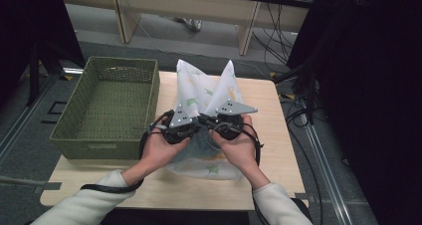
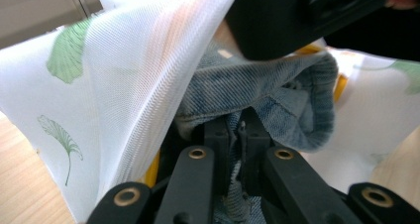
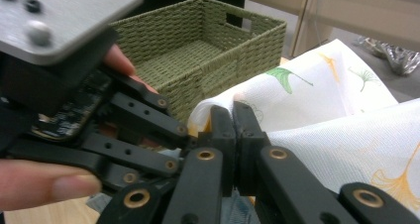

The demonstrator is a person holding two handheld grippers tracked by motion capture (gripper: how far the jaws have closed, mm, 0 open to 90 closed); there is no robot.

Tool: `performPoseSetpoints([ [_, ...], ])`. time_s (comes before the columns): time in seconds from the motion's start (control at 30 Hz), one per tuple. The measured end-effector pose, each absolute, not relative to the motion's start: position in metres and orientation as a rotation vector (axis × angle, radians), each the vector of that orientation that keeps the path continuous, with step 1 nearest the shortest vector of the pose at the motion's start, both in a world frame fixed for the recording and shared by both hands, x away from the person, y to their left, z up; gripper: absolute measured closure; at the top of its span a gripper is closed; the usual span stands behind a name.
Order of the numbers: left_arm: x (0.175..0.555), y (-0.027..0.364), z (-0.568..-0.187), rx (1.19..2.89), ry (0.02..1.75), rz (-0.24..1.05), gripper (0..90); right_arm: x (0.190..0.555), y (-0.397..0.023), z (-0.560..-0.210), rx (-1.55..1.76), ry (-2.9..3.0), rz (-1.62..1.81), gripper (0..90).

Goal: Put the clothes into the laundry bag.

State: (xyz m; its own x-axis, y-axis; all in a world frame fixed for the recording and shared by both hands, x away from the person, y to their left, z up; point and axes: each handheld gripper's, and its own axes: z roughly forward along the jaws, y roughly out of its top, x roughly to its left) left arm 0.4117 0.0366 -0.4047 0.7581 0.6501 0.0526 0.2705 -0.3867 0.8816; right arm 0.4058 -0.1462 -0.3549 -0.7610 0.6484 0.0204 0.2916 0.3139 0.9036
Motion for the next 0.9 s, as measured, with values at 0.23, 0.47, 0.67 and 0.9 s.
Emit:
performPoseSetpoints([
  [0.23,0.422,0.025,-0.427,2.003,0.709,0.483,84.5,0.410,-0.153,-0.355,0.875,2.222,1.439,90.0],
  [0.47,0.426,0.011,-0.453,2.046,0.738,0.460,83.8,0.416,-0.163,-0.357,0.922,2.196,1.428,90.0],
  [0.67,0.431,0.004,-0.463,2.090,0.745,0.434,81.7,0.420,-0.168,-0.362,0.956,2.195,1.413,90.0],
  [0.9,0.430,0.002,-0.469,2.123,0.751,0.384,73.9,0.416,-0.164,-0.361,0.952,2.217,1.401,90.0],
])
